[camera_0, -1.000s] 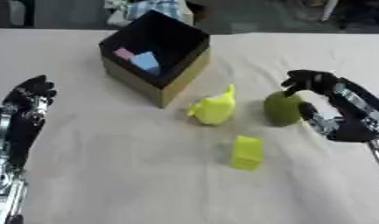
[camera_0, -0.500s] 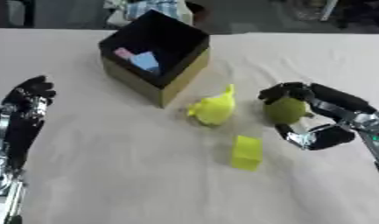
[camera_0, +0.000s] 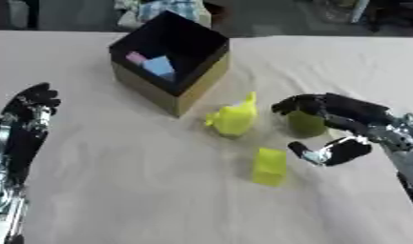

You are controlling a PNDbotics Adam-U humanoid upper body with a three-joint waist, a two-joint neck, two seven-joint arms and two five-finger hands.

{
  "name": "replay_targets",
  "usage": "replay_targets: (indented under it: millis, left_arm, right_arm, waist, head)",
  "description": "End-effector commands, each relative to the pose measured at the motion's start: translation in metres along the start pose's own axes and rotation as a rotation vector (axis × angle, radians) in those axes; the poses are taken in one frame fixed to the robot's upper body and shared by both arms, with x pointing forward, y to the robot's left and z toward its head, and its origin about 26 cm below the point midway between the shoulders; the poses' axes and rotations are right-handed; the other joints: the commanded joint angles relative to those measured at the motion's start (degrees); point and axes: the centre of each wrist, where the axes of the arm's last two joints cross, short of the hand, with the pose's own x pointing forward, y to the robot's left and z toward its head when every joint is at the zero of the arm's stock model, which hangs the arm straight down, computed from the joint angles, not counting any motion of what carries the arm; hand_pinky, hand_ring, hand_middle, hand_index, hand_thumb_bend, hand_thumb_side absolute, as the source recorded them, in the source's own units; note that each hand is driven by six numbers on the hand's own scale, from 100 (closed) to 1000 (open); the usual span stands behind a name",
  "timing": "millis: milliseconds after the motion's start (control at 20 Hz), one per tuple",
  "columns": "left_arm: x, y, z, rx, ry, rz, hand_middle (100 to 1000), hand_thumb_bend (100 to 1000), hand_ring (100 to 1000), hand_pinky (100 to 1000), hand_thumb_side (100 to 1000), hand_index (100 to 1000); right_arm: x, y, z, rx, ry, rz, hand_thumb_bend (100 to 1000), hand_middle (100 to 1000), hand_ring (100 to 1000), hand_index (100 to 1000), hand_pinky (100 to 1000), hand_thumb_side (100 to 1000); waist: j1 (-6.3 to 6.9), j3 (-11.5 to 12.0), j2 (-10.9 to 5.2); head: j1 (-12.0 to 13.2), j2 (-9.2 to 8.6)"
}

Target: Pick up objects on the table and place them in the box.

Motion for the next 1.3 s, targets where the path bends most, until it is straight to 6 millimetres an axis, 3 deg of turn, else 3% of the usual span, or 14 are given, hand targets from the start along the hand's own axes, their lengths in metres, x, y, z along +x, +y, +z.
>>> replay_targets:
  millis: [50,650,1300]
  left_arm:
    - [0.005,0.004,-0.002,-0.009,-0.02,-0.017,717,100,768,822,656,845]
    - [0.004,0.005,-0.002,-0.012,-0.015,-0.025,717,100,768,822,658,845]
    - [0.004,0.006,-0.002,-0.014,-0.014,-0.028,716,100,768,823,659,845]
  right_arm:
    - [-0.002,-0.008,-0.001,0.193,-0.132,0.145,182,869,813,984,810,571]
    - [-0.003,0.002,-0.01,0.359,-0.223,0.202,201,870,818,984,808,652]
    - [-0.003,0.016,-0.009,0.452,-0.232,0.227,221,875,824,987,804,680]
  waist:
    - [-0.79,0.1,-1.02]
    - [-1.24,0.2,-1.13]
    - [-1.38,0.2,-1.16]
  head:
    - [-0.2,0.4]
    - [-0.4,0.92]
    - [-0.4,1.23]
